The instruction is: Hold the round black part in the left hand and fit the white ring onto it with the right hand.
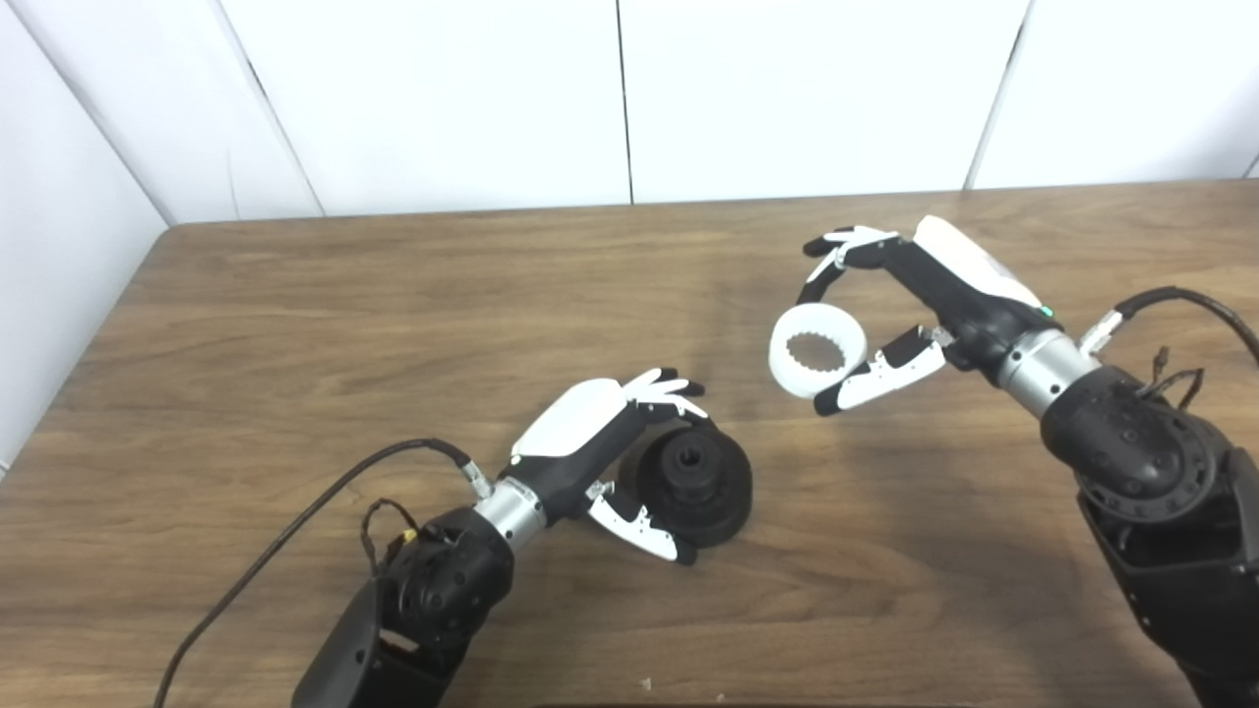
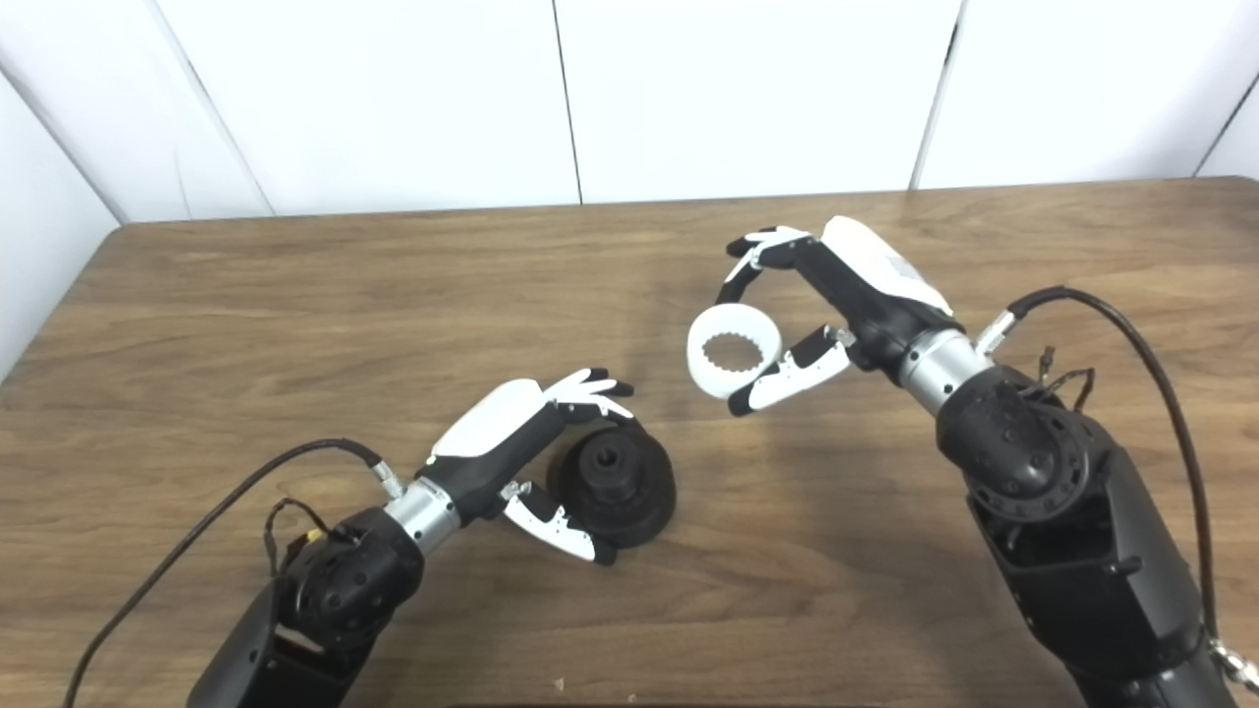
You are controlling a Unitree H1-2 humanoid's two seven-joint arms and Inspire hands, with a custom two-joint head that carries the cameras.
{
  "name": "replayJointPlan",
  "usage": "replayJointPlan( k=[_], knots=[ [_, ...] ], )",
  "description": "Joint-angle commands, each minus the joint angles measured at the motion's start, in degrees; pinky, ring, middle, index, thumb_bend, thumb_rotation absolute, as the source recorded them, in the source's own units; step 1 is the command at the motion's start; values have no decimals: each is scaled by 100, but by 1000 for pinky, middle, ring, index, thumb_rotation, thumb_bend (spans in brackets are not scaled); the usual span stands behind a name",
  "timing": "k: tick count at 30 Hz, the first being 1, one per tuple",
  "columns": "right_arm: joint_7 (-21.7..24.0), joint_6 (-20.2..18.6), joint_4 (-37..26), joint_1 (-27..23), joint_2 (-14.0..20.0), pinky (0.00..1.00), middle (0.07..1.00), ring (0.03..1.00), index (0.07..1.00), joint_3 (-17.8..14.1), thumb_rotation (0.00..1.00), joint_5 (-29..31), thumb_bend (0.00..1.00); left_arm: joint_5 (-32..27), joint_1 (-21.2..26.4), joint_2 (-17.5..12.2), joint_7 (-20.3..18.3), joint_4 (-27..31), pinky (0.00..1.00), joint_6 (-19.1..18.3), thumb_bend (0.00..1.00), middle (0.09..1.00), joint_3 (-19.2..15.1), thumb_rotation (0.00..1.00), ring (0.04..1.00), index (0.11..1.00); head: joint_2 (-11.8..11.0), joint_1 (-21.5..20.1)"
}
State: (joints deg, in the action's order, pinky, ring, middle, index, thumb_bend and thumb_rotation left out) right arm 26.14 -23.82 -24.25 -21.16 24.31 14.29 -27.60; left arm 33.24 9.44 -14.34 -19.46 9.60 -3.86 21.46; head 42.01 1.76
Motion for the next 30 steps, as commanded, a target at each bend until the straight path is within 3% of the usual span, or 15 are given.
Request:
replayJointPlan(
  k=[1,6,30],
  knots=[
    [85,-11,-323,-164,-117,924,862,957,487,81,145,15,525,75,93,-34,-24,-94,840,-36,845,918,27,172,979,620,7,21],
    [211,-75,-438,-176,-197,971,864,963,487,190,147,-38,525,70,104,-24,-32,-88,844,-66,845,922,29,165,983,624,12,21],
    [445,-29,-376,-155,-652,977,860,966,487,760,150,-366,525,107,92,-19,-53,-10,853,-122,841,921,31,172,982,629,79,87]
  ],
)
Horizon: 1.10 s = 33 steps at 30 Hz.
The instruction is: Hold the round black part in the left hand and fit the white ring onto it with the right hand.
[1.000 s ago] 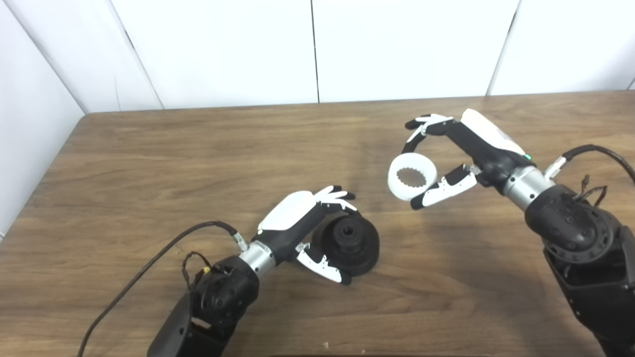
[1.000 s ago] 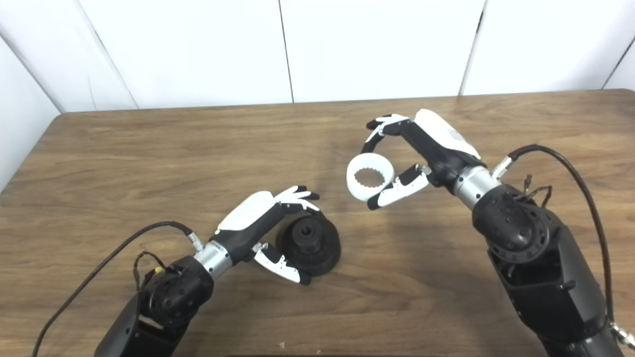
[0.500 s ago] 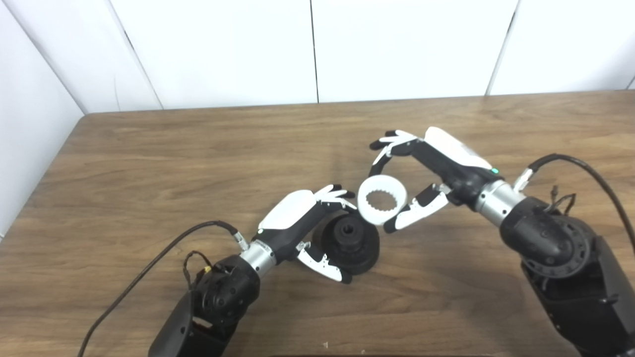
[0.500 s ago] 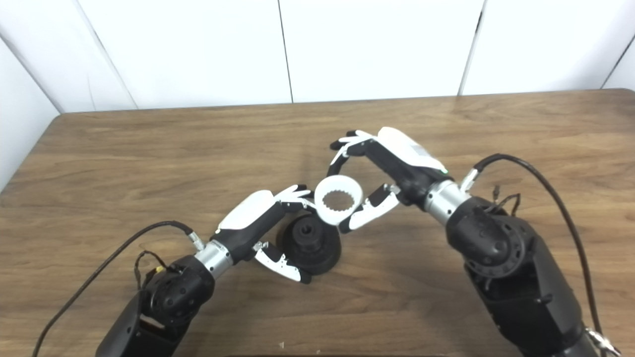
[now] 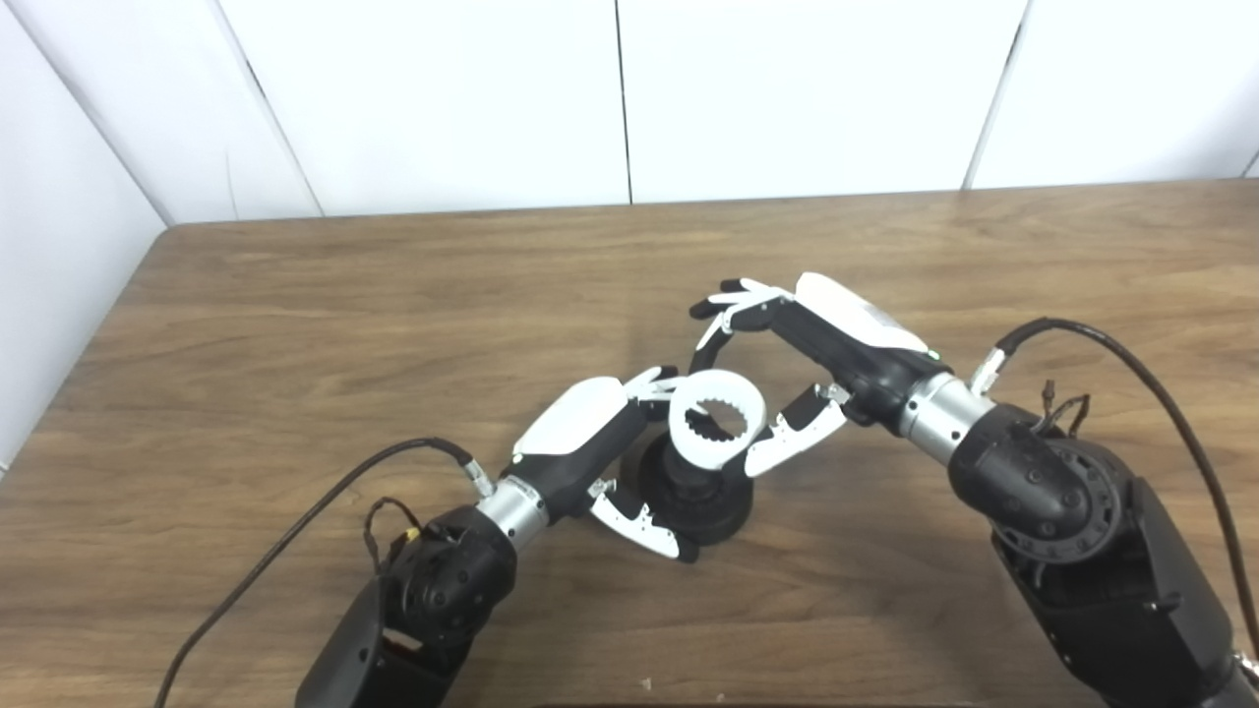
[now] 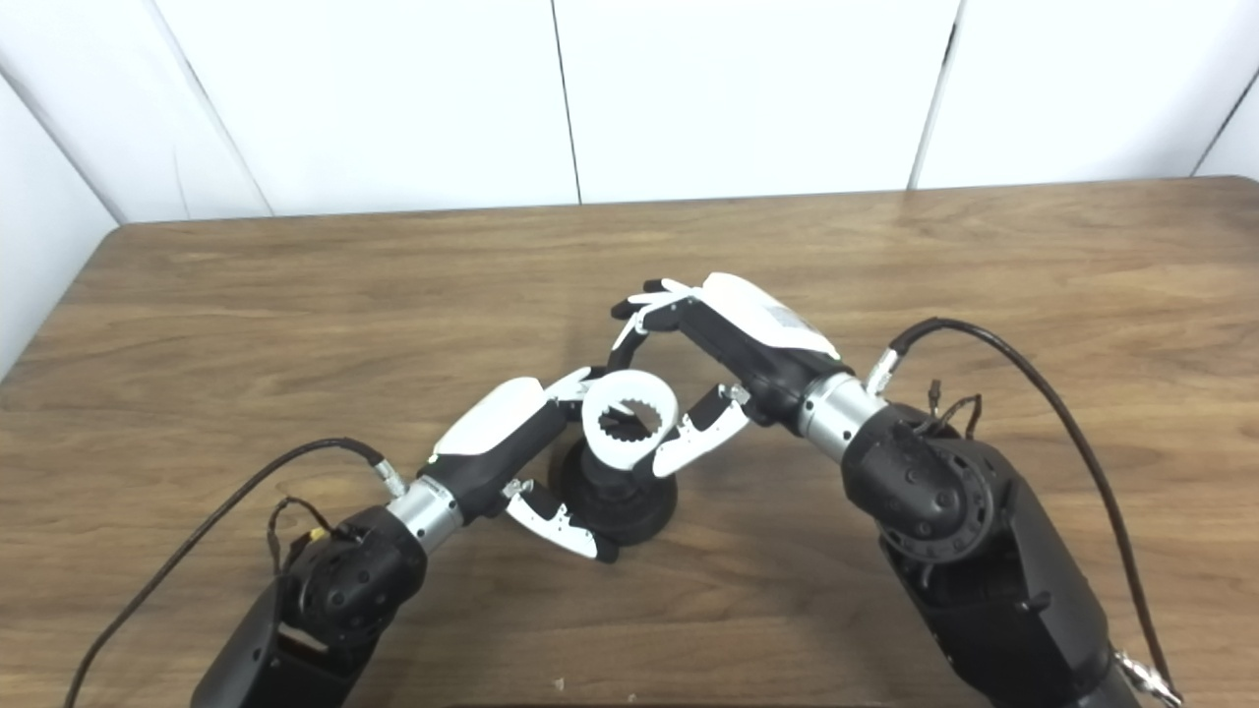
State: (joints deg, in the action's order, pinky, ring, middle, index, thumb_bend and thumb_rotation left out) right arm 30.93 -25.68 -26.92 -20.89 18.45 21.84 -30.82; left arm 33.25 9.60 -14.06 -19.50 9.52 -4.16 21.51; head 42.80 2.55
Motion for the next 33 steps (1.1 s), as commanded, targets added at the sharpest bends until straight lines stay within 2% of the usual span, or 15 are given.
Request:
replayJointPlan(
  k=[1,5,13,33],
  knots=[
    [-41,163,-104,-179,-69,974,859,966,487,24,150,-56,525,112,77,-46,-40,-1,851,-83,841,920,28,175,981,632,10,21],
    [-46,136,-60,-164,-89,967,861,969,487,100,150,-81,525,121,83,-39,2,-9,850,-21,841,915,31,179,976,638,16,19],
    [-137,231,146,-57,-194,974,857,967,487,208,151,-82,525,106,106,-32,-66,60,867,-130,833,913,6,184,979,632,48,70],
    [-167,318,292,26,-233,991,861,974,487,181,152,-32,525,114,124,-43,-172,255,848,-231,835,910,-5,177,971,627,82,105]
  ],
)
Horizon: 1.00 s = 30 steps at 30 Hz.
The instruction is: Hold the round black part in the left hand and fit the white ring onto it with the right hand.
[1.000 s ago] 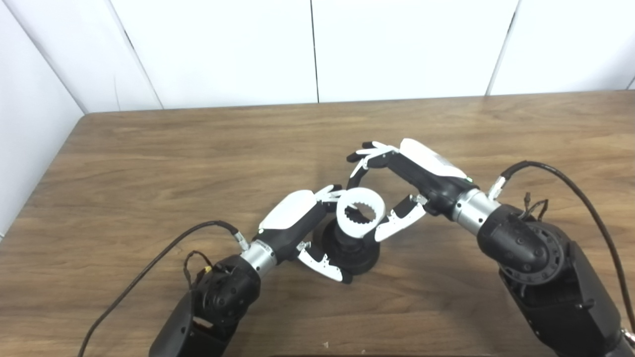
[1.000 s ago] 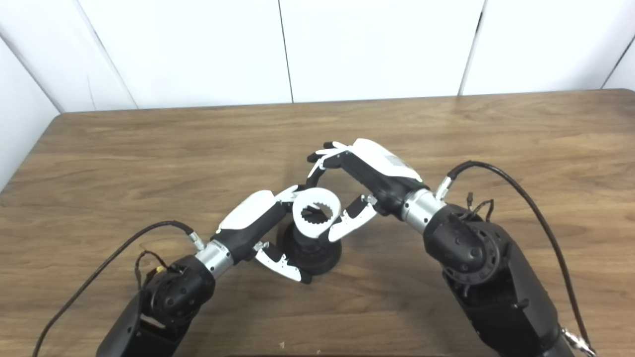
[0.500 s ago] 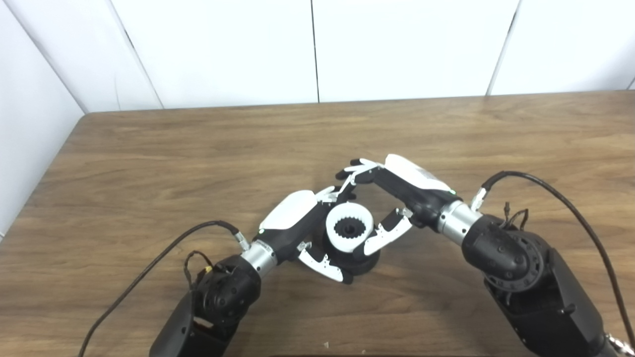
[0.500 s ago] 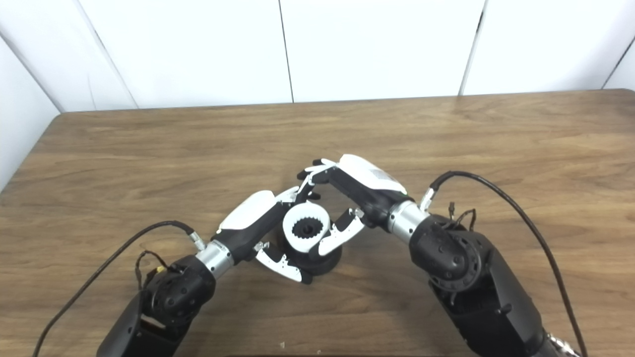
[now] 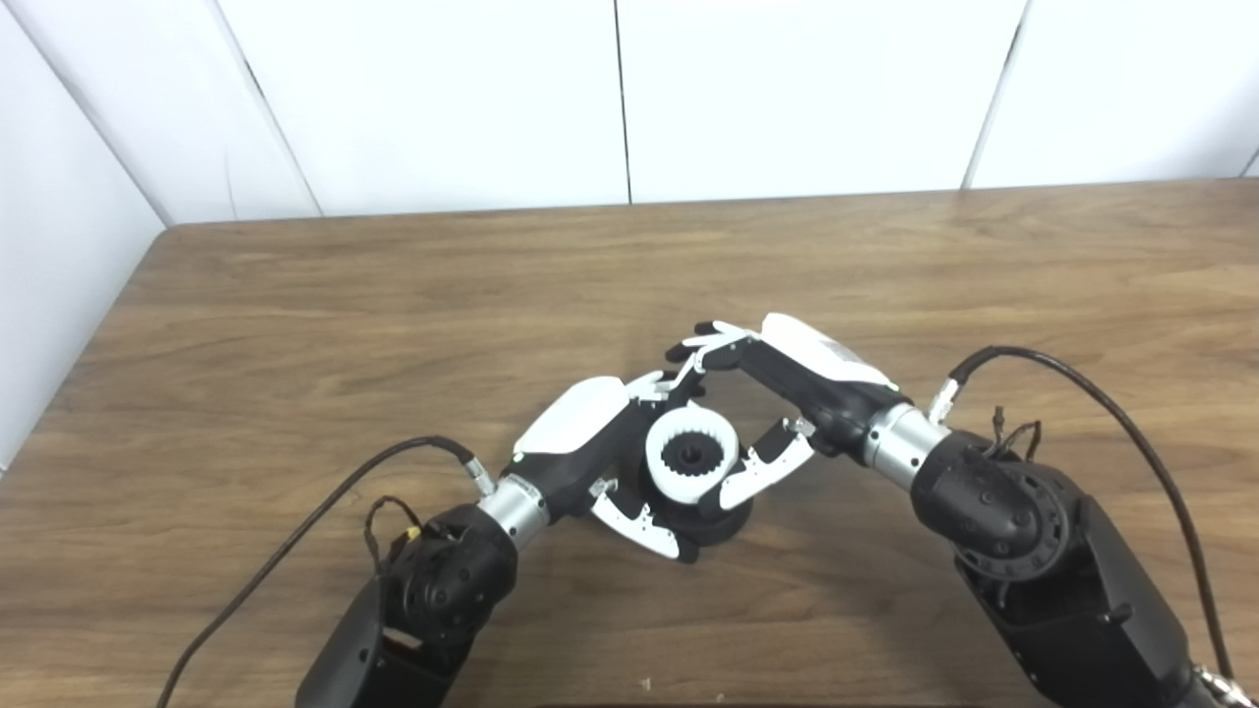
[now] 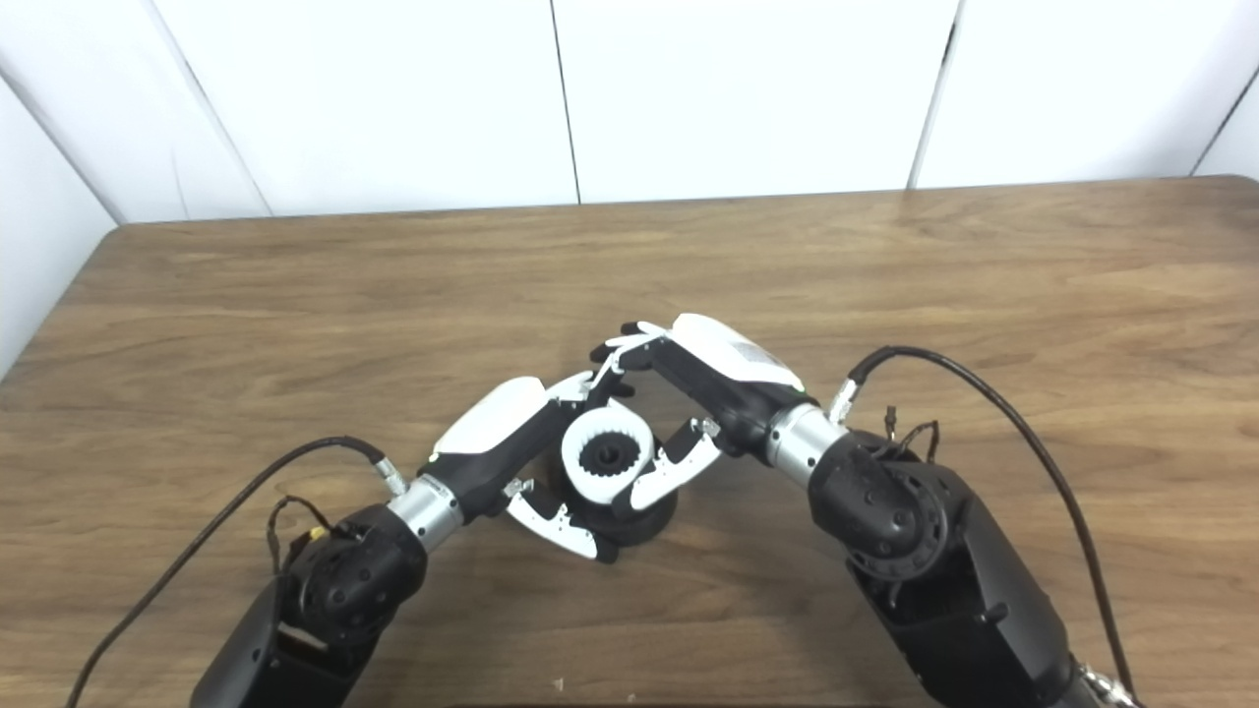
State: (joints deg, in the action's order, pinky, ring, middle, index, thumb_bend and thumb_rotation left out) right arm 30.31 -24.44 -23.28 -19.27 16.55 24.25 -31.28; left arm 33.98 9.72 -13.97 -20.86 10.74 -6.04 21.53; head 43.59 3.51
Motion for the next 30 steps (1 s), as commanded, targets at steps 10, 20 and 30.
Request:
replayJointPlan(
  k=[10,20,30],
  knots=[
    [-90,238,-6,-95,37,989,864,976,489,-13,153,-73,524,8,114,-59,-30,146,844,-14,840,909,-43,177,971,616,6,5],
    [-83,336,150,-40,97,948,864,963,646,-7,318,-118,988,-50,98,-95,-48,155,842,13,845,907,-80,183,973,616,5,26],
    [-14,329,239,-10,139,986,920,1000,801,-30,350,77,1000,-43,102,-110,-80,177,840,-31,847,909,-100,189,977,625,-4,23]
  ],
)
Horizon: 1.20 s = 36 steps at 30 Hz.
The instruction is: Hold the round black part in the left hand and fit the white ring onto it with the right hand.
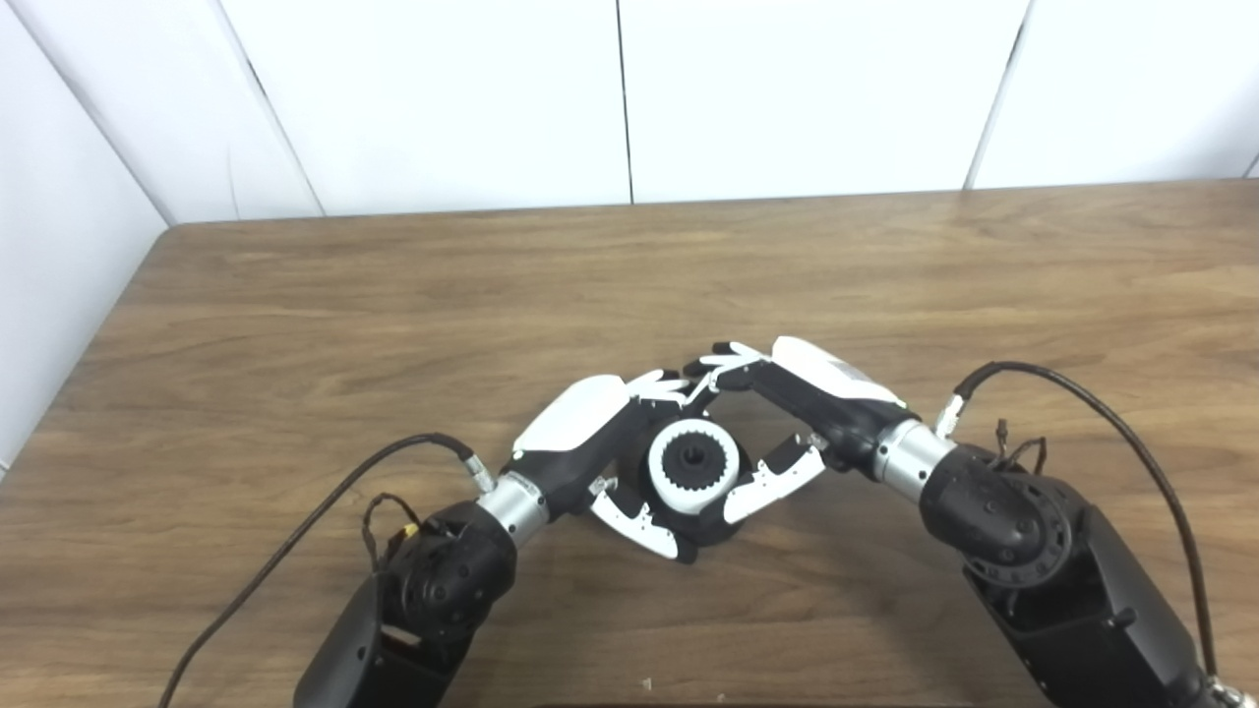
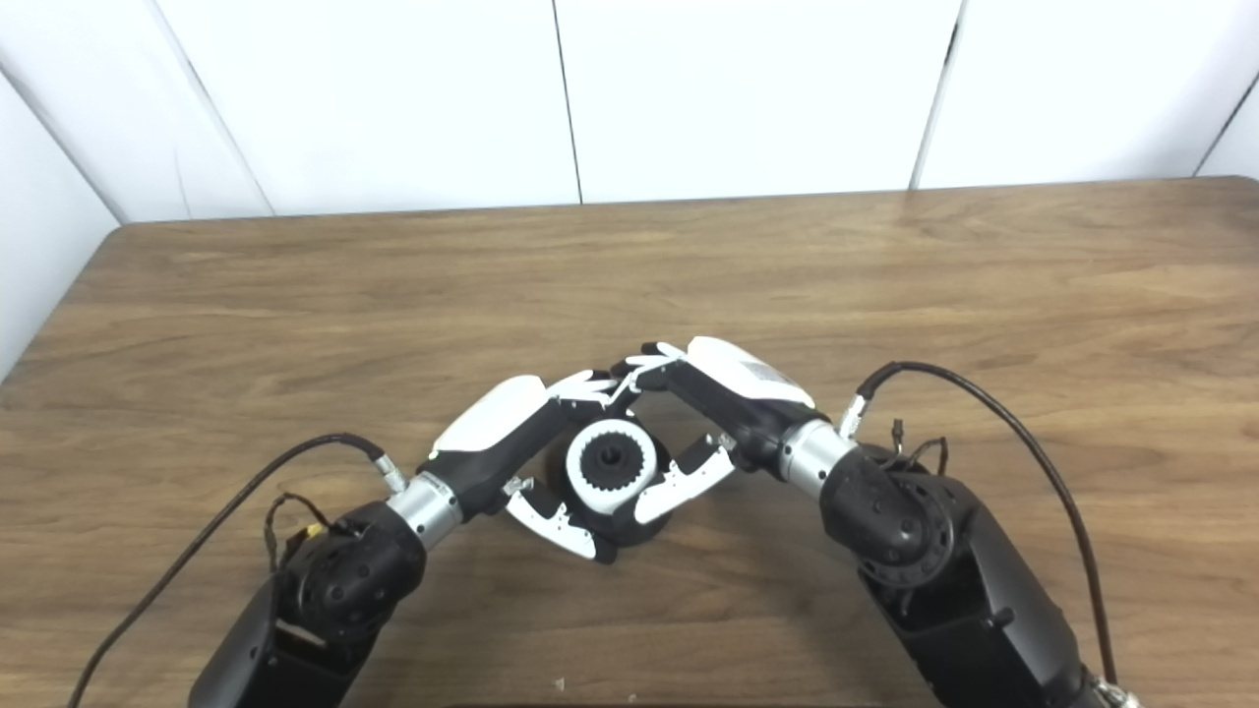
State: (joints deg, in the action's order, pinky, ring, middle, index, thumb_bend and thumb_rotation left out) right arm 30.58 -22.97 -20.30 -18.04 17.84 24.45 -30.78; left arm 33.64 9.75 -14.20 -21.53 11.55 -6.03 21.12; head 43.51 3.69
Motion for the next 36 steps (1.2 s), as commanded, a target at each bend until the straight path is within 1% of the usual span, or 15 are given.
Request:
replayJointPlan(
  k=[1,7,13,17,20,25,31,36],
  knots=[
    [-45,186,-52,-133,15,986,923,1000,808,-57,353,42,1000,-12,101,-83,-14,92,841,-35,847,909,-62,188,977,625,0,4],
    [-56,114,-106,-148,12,997,943,1000,840,-132,403,92,1000,19,99,-84,-19,79,839,-48,848,909,-57,198,977,626,-6,3],
    [-88,76,-125,-127,17,973,951,1000,839,-299,407,236,1000,-45,93,-105,-14,37,846,-16,861,909,-90,194,975,653,-9,14],
    [-129,107,-69,-158,41,977,967,1000,839,-348,423,190,1000,-79,133,-137,-191,131,862,-243,913,915,-128,169,976,708,-17,28],
    [-136,103,-42,-192,54,998,991,1000,848,-346,447,133,1000,-125,179,-183,-327,153,876,-338,946,922,-140,194,982,747,-30,35],
    [-224,148,54,-207,19,1000,992,1000,841,-414,423,169,1000,-137,255,-297,-497,192,880,-464,995,928,-128,238,983,823,-76,15],
    [-319,205,153,-222,32,1000,984,1000,841,-508,420,254,1000,-309,335,-396,-742,236,906,-674,1000,945,-189,249,997,902,-93,-5],
    [-348,219,158,-221,76,1000,984,1000,846,-587,422,299,1000,-609,398,-490,-1086,360,943,-1057,1000,986,-289,263,1000,984,-107,-8]
  ],
)
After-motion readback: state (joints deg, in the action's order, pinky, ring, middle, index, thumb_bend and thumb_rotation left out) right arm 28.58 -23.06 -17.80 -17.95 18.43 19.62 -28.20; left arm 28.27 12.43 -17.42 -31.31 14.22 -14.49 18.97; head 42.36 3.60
